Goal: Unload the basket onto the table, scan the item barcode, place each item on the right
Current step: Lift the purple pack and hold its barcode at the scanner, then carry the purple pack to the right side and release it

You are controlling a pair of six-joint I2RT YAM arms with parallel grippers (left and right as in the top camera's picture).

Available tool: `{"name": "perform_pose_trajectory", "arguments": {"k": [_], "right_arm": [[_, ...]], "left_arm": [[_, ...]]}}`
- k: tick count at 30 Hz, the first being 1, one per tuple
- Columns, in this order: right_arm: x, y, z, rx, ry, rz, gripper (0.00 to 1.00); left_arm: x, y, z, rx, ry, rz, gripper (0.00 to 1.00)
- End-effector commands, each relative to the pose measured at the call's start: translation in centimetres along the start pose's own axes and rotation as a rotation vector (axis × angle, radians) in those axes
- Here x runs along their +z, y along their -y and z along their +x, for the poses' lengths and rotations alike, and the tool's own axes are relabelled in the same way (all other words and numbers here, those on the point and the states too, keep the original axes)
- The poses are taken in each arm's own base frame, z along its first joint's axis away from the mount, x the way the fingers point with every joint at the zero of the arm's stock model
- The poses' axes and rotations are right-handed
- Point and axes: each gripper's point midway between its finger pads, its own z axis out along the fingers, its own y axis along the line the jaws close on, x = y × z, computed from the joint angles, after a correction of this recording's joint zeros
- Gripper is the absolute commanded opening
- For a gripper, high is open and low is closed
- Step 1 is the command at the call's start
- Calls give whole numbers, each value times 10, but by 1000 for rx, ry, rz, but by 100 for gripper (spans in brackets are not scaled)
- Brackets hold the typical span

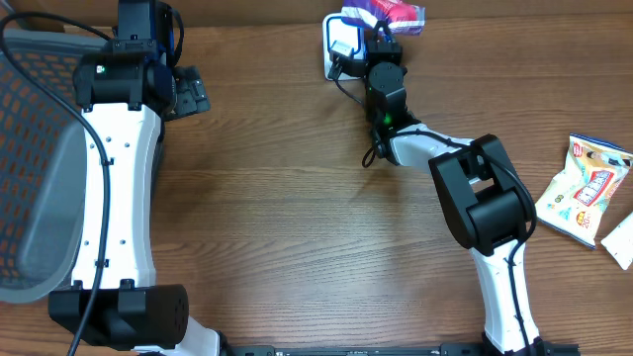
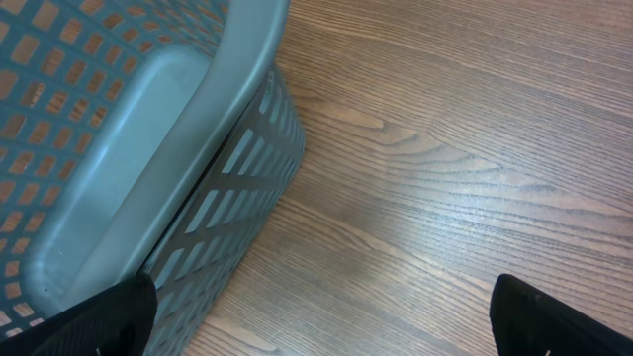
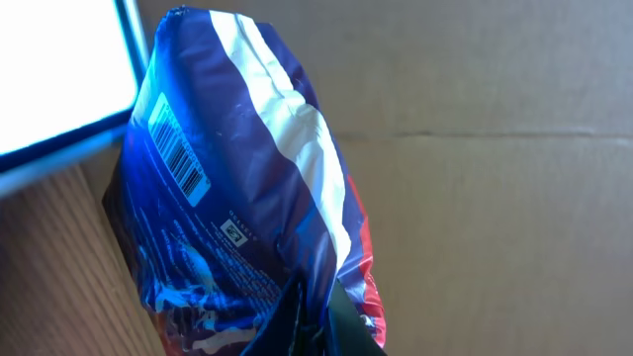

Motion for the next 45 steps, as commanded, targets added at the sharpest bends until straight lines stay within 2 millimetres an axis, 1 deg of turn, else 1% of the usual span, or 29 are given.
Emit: {"name": "perform_pose_trajectory", "arguments": {"k": [1, 10, 13, 20, 22, 24, 26, 28, 30, 31, 33, 35, 36, 38, 39, 40, 42, 43, 45], "right_arm": [[-2, -14, -19, -38, 38, -8, 4], [-17, -66, -50, -67, 87, -75, 4], [-22, -70, -58, -53, 96, -81, 4], [-21, -66, -51, -30, 51, -75, 4], [-21, -58, -51, -22, 51, -63, 4], [-20, -40, -50, -6, 42, -38, 4], [-18, -18, -45, 15, 25, -8, 4], [-16, 12, -35, 40, -4, 35, 4], [-15, 47, -22, 70, -37, 83, 4], [-15, 61, -15, 80, -56, 100, 4], [-16, 95, 6, 106, -120, 140, 4], [-20, 127, 33, 131, -200, 175, 4], [-23, 144, 54, 144, -267, 191, 4], [-30, 164, 98, 183, -419, 217, 4], [-36, 171, 130, 234, -532, 242, 4], [-45, 175, 166, 297, -660, 275, 4], [-67, 173, 236, 397, -919, 347, 4], [-77, 171, 262, 420, -1016, 373, 4], [-99, 156, 319, 418, -1209, 396, 4]], "left_arm": [[-3, -2, -5, -32, 15, 3, 100], [-3, -2, -5, -32, 15, 3, 100], [-3, -2, -5, -32, 15, 3, 100], [-3, -2, -5, -32, 15, 3, 100], [-3, -2, -5, -32, 15, 3, 100], [-3, -2, -5, -32, 15, 3, 100], [-3, -2, -5, -32, 15, 3, 100], [-3, -2, -5, -32, 15, 3, 100], [-3, -2, -5, -32, 15, 3, 100], [-3, -2, -5, -32, 15, 3, 100], [-3, -2, -5, -32, 15, 3, 100], [-3, -2, -5, -32, 15, 3, 100], [-3, -2, -5, -32, 15, 3, 100], [-3, -2, -5, -32, 15, 3, 100], [-3, -2, -5, -32, 15, 3, 100], [-3, -2, -5, -31, 15, 3, 100], [-3, -2, -5, -32, 15, 3, 100], [-3, -2, -5, -32, 15, 3, 100], [-3, -2, -5, -32, 15, 3, 100]]}}
